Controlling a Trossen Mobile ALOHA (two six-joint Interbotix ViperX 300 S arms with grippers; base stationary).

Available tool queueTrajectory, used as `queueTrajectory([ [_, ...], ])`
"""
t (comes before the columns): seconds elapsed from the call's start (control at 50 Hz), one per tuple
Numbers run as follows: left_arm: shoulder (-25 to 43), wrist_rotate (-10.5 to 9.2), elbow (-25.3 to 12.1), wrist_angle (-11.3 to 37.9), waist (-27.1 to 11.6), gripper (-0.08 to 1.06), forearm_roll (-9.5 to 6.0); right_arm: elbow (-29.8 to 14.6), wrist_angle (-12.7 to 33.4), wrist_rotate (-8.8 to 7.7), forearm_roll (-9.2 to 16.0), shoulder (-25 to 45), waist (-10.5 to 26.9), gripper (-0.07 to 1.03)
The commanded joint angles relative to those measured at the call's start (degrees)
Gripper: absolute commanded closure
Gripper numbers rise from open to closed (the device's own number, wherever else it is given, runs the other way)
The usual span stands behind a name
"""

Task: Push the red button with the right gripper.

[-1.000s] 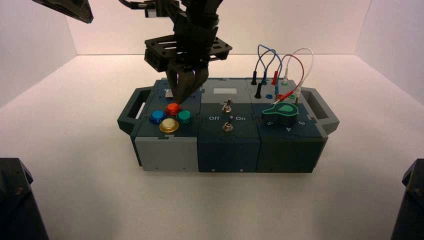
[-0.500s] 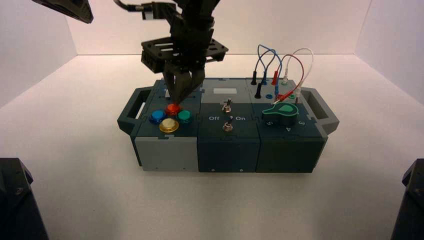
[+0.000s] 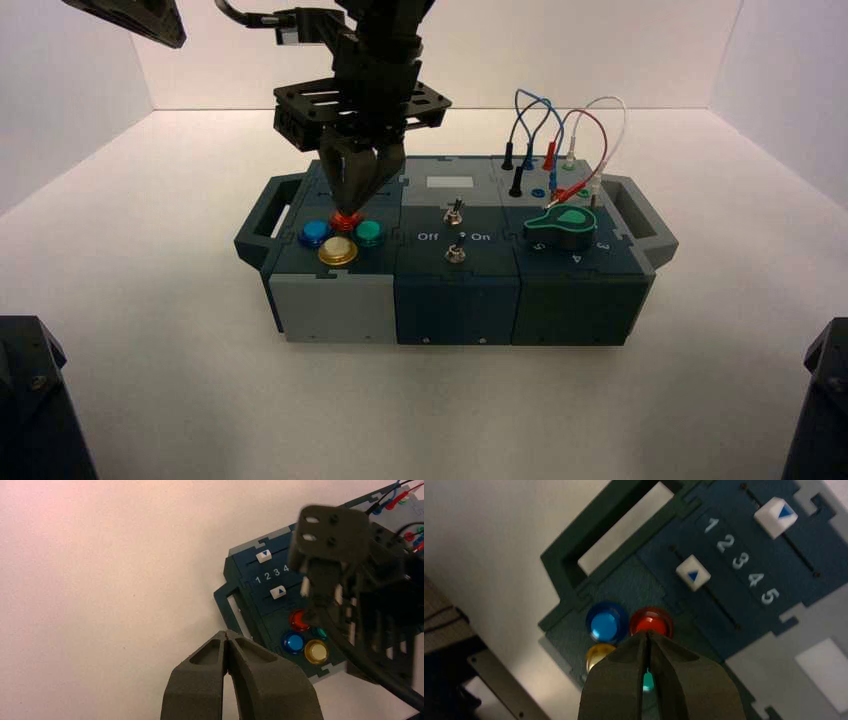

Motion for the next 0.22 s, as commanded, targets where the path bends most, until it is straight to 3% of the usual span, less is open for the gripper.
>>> queueTrajectory([
  [0.02,0.09,0.35,-0.7,-0.88,0.79,1.01,0.26,-1.05,1.76,0.0,-1.05,-4.57,0.53,0.99],
  [0.08,0.09,0.26,-0.62,-1.05,1.93,1.01,0.26,-0.97,2.99,0.18,-2.29,-8.09,0.53,0.99],
  [0.22,0.18,0.26,-0.53,-1.23,2.37,1.01,0.26,0.09,3.08,0.62,-2.11,-9.49,0.53,0.99],
])
